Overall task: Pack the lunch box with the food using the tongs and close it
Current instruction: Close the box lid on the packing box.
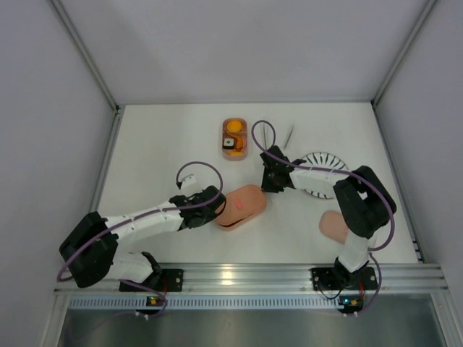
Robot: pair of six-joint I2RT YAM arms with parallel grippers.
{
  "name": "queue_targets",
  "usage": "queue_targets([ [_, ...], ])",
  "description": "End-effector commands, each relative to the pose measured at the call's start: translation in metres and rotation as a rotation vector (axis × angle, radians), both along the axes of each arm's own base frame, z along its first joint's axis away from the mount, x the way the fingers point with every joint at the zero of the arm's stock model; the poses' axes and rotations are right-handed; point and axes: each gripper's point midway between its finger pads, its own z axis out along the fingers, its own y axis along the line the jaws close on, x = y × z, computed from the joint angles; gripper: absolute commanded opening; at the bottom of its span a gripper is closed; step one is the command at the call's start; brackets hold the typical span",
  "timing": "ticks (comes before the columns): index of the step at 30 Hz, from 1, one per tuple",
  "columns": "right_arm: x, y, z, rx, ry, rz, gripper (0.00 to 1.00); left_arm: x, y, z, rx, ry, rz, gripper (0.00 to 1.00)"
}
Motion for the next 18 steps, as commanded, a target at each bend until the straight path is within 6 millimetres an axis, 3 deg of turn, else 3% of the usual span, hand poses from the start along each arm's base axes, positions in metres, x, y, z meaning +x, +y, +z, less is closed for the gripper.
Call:
queue_targets([
  [1,0.016,0.008,0.012,0.046,-0.064,-0.002,0.14,0.015,-0.025,0.014,-0.065,-0.043,-0.032,0.37],
  [16,0.009,0.004,0.012,0.052,-0.059,-0.012,0.14,0.003,-0.016,0.019,-0.081,-0.051,-0.035,0.35],
  [18,0.007,0.002,0.009,0.043,-0.054,-0.013,0.14,0.003,-0.011,0.026,-0.09,-0.074,-0.025,0.35],
])
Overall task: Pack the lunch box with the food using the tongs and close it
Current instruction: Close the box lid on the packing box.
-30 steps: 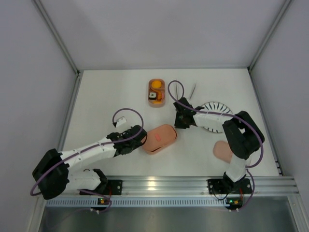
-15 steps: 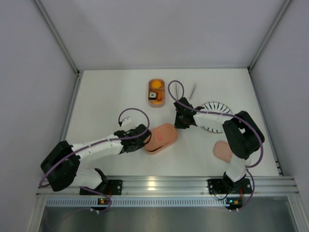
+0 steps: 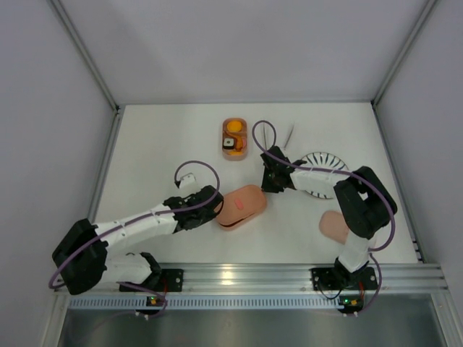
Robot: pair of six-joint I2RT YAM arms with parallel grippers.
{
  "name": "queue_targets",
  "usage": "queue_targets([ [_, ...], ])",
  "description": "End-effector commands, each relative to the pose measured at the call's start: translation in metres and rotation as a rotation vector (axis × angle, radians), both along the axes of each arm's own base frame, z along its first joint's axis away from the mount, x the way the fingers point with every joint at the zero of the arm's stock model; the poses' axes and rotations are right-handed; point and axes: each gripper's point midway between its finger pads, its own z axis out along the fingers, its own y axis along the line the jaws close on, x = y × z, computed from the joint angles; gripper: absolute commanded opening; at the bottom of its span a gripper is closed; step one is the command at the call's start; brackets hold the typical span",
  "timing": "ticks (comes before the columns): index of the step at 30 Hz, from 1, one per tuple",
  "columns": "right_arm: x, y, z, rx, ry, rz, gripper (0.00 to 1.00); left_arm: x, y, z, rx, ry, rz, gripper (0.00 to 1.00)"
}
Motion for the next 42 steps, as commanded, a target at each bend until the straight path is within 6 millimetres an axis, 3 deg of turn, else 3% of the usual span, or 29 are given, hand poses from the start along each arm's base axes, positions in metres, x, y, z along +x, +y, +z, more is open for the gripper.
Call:
queue_targets([
  [1,0.006,0.002,0.011,0.036,-0.044,-0.009,0.14,0.004,-0.003,0.02,-0.065,-0.066,0.016,0.35],
  [5,0.003,0.0,0.01,0.036,-0.044,-0.009,0.14,0.01,0.004,0.044,-0.051,-0.118,0.021,0.36],
  [7,0.003,-0.001,0.008,0.031,-0.041,-0.014,0.14,0.011,0.002,0.047,-0.047,-0.118,0.006,0.36],
  [11,0.002,-0.002,0.008,0.029,-0.04,-0.018,0.14,0.007,-0.005,0.034,-0.054,-0.081,-0.014,0.34],
  [15,0.002,-0.002,0.01,0.029,-0.044,-0.018,0.14,0.006,0.001,0.019,-0.027,-0.072,0.002,0.33],
  [18,0.002,-0.002,0.01,0.029,-0.042,-0.019,0.14,0.015,0.009,0.023,0.026,-0.112,0.019,0.35],
  [25,0.0,-0.003,0.007,0.025,-0.034,-0.018,0.14,0.045,0.005,0.051,0.099,-0.182,0.036,0.37],
  [29,0.0,-0.003,0.005,0.025,-0.03,-0.019,0.14,0.055,0.006,0.054,0.131,-0.195,0.037,0.38],
  [33,0.0,-0.002,0.005,0.029,-0.028,-0.017,0.14,0.069,0.005,0.046,0.144,-0.168,0.027,0.39],
  [42,0.001,-0.001,0.003,0.027,-0.025,-0.015,0.14,0.071,-0.028,0.009,0.088,-0.081,-0.071,0.35],
])
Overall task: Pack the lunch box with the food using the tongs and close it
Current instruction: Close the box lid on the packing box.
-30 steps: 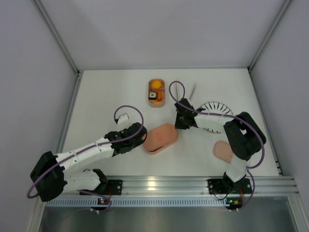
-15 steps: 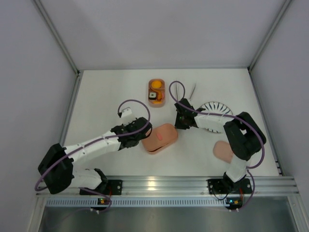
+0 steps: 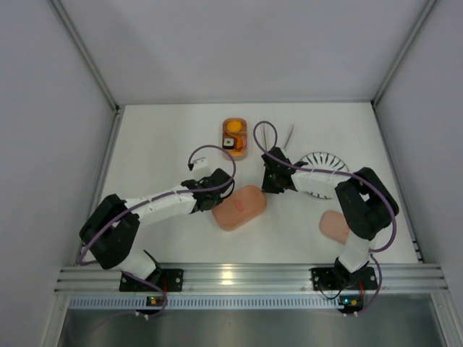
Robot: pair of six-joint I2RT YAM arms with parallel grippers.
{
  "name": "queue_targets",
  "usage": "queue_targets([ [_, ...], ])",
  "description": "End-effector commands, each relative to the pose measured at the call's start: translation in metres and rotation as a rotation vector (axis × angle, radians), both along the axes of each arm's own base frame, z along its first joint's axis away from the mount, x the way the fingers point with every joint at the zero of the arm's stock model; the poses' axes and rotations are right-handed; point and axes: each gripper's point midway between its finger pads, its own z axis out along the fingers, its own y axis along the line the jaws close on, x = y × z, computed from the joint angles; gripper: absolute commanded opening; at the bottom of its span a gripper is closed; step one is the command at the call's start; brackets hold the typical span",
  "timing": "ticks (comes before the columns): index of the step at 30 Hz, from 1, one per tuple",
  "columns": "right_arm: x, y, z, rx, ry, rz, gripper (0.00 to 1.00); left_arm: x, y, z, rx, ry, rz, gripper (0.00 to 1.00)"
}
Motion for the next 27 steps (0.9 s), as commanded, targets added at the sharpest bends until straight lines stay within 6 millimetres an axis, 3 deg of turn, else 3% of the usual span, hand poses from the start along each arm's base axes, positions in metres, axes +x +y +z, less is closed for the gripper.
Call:
queue_targets([
  [1,0.002,0.0,0.003,0.016,-0.014,-0.009,0.14,0.009,-0.025,0.005,-0.086,-0.025,-0.047,0.35],
  [13,0.004,0.0,0.001,0.015,-0.012,-0.012,0.14,0.003,-0.026,-0.001,-0.099,-0.021,-0.047,0.35],
  [17,0.004,0.001,0.002,0.011,-0.01,-0.01,0.14,0.007,-0.024,0.004,-0.089,-0.044,-0.04,0.4],
  [23,0.004,-0.001,0.003,0.009,-0.013,-0.009,0.14,0.02,0.009,0.039,-0.043,-0.114,0.036,0.46],
  [27,0.002,0.0,0.001,0.011,-0.01,-0.006,0.14,0.014,0.029,0.045,-0.062,-0.111,0.072,0.45],
])
